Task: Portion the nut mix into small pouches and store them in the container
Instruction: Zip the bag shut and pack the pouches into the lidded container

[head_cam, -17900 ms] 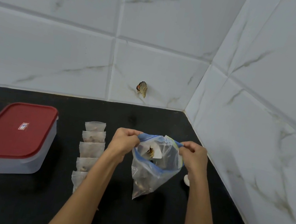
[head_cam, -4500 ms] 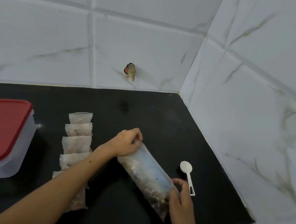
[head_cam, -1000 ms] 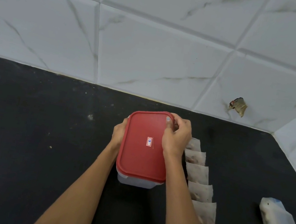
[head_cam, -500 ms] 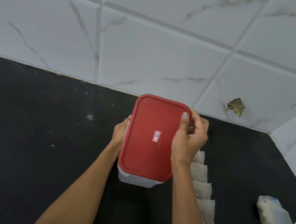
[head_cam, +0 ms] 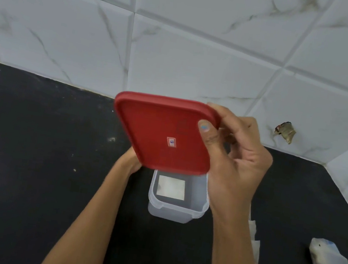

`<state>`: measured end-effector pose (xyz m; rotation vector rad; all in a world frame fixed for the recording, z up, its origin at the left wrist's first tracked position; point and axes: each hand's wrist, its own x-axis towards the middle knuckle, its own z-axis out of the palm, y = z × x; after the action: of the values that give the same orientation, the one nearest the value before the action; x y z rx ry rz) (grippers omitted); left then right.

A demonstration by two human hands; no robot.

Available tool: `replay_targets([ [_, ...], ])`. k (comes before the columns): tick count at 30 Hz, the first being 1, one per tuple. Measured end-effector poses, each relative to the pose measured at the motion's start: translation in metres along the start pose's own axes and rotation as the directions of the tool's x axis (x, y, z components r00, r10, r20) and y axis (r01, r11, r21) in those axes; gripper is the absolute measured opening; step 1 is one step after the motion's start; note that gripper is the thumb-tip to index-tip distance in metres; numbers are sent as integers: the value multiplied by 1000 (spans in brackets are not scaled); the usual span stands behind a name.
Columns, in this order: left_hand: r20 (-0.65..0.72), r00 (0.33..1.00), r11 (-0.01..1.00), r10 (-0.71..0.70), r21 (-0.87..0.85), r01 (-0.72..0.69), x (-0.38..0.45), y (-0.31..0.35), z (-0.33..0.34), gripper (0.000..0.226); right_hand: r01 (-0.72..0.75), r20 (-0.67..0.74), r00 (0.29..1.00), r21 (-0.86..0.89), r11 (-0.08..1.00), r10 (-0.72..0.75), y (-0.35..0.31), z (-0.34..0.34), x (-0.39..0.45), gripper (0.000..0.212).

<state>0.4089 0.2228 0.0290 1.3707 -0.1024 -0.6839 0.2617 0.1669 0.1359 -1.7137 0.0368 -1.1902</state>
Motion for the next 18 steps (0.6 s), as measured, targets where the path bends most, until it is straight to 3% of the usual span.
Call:
replay_targets([
  [2,27,1000,999,-3,-48,4,2,7,-31,24,50,91,995,-30,998,-47,0,8,-5,29],
  [6,87,982,985,-170,14,169,-6,16,-116,64,134,206,975,-228,964,-87,18,33,-33,22],
  [8,29,982,976,-188,120,183,-15,14,-139,58,197,269,957,-329,923,-109,29,48,-52,14],
  [13,-222,972,896,-75,414,164,-30,0,-158,12,340,461,884,-509,791,-83,55,77,-95,16],
  [18,-304,952,887,-23,433,160,-32,-14,-163,21,342,548,834,-595,727,56,77,81,-123,33],
])
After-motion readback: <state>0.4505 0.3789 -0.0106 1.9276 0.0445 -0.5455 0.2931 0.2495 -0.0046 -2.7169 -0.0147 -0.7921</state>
